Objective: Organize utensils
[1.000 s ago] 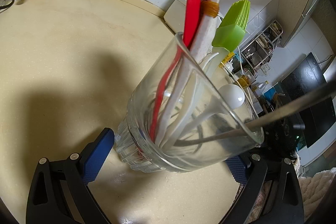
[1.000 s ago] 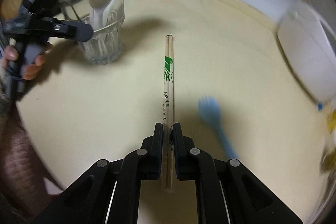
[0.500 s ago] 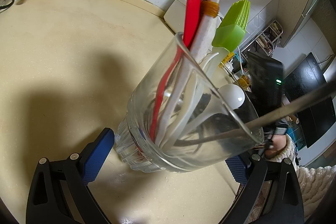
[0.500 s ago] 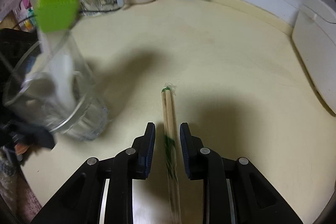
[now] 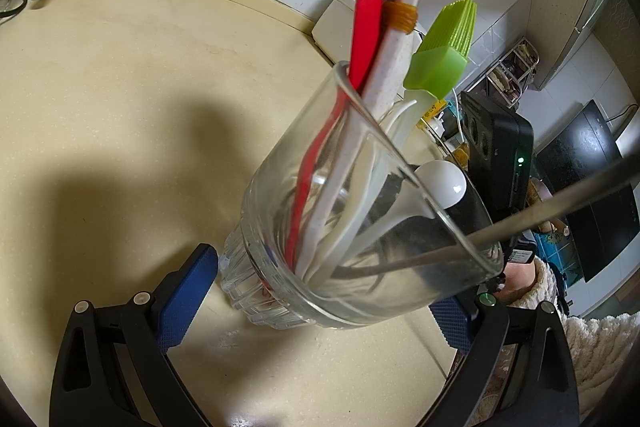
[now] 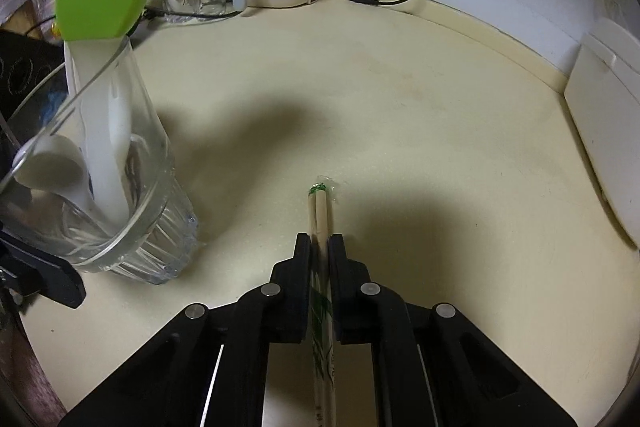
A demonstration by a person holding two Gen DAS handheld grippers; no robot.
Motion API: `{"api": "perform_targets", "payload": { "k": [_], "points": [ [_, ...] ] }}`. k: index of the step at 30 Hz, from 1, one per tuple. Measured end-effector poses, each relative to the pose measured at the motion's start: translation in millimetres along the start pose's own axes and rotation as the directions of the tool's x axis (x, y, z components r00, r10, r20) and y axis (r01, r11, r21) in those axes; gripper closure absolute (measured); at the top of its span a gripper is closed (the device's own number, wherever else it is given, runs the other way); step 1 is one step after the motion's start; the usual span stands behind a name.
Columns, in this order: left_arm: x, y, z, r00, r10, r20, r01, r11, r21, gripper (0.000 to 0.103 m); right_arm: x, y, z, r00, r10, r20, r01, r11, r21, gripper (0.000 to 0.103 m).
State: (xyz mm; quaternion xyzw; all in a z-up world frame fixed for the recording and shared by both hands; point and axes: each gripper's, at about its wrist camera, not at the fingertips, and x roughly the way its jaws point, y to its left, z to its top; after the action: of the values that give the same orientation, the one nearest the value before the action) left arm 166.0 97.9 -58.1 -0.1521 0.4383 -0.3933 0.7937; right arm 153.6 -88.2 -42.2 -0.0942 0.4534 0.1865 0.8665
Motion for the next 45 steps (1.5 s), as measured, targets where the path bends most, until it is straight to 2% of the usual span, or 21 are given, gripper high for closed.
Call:
{"api": "perform_targets", "payload": {
  "k": [2,5,10,16,20,25,28,31,35,39,45],
  "points": [
    [0,0,0,1.000,0.000,0.000,0.000,1.000,0.000,0.004,-12,-7,-1,0.998,0.050,0.044,-0.052,0.997,0.051,0.095],
    [0,0,0,1.000,0.000,0.000,0.000,1.000,0.000,0.004,-41,-12,0,0.988,0.052,0.143,-0.065,0.994,0.087,0.095],
    [0,0,0,1.000,0.000,0.000,0.000,1.000,0.000,0.004,-92,-19,1,0.948,0.041,0.316,-0.085,0.988,0.127,0.095],
    [0,0,0,1.000,0.000,0.000,0.000,1.000,0.000,0.004,-145,-17,-9,0.878,0.030,0.478,-0.104,0.986,0.129,0.095],
    [0,0,0,1.000,0.000,0.000,0.000,1.000,0.000,0.004,-177,-11,-10,0.823,0.030,0.568,-0.113,0.987,0.111,0.095],
    [0,0,0,1.000,0.000,0.000,0.000,1.000,0.000,0.004,-214,1,-4,0.762,0.029,0.647,-0.098,0.993,0.071,0.096],
    [0,0,0,1.000,0.000,0.000,0.000,1.000,0.000,0.004,-229,6,9,0.740,0.034,0.671,-0.092,0.994,0.052,0.096],
    [0,0,0,1.000,0.000,0.000,0.000,1.000,0.000,0.004,-247,10,23,0.706,0.044,0.707,-0.098,0.995,0.035,0.096],
    [0,0,0,1.000,0.000,0.000,0.000,1.000,0.000,0.004,-265,15,39,0.671,0.071,0.738,-0.116,0.993,0.009,0.096],
    [0,0,0,1.000,0.000,0.000,0.000,1.000,0.000,0.004,-276,25,49,0.653,0.094,0.751,-0.117,0.993,-0.023,0.096],
    [0,0,0,1.000,0.000,0.000,0.000,1.000,0.000,0.004,-265,38,54,0.671,0.113,0.732,-0.122,0.992,-0.041,0.096]
  ]
}}
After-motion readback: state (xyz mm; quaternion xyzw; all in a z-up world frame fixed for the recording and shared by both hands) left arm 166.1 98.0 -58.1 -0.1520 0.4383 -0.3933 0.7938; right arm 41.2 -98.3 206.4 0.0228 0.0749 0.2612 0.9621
